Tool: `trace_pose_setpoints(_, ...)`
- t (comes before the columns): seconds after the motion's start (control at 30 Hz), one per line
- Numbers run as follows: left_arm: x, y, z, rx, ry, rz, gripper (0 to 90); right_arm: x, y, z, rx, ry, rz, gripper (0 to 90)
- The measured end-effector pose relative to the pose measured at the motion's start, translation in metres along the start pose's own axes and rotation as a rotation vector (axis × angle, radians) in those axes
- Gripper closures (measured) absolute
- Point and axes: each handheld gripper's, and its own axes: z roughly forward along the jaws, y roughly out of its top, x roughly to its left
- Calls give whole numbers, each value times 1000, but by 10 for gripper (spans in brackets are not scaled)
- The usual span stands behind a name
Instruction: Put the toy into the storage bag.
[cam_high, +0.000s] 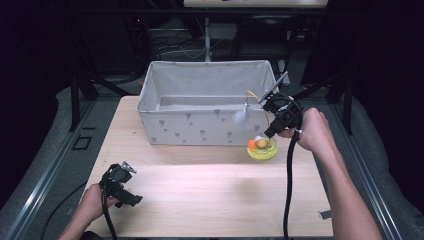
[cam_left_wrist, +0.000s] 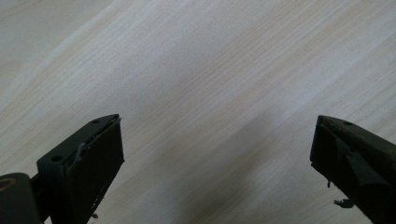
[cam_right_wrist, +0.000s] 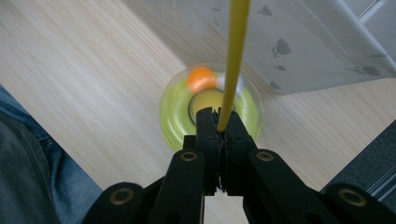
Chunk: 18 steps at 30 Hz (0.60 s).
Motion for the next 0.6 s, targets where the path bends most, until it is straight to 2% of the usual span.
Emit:
trace_pose_setpoints(0.3, 0, 0, 0, 4, -1, 1, 28, -1, 11, -16, 6, -5, -10, 881)
trace_pose_setpoints(0.6, 0, 0, 1, 6, -2, -1, 28, -10, 25, -34, -10, -7, 0, 881)
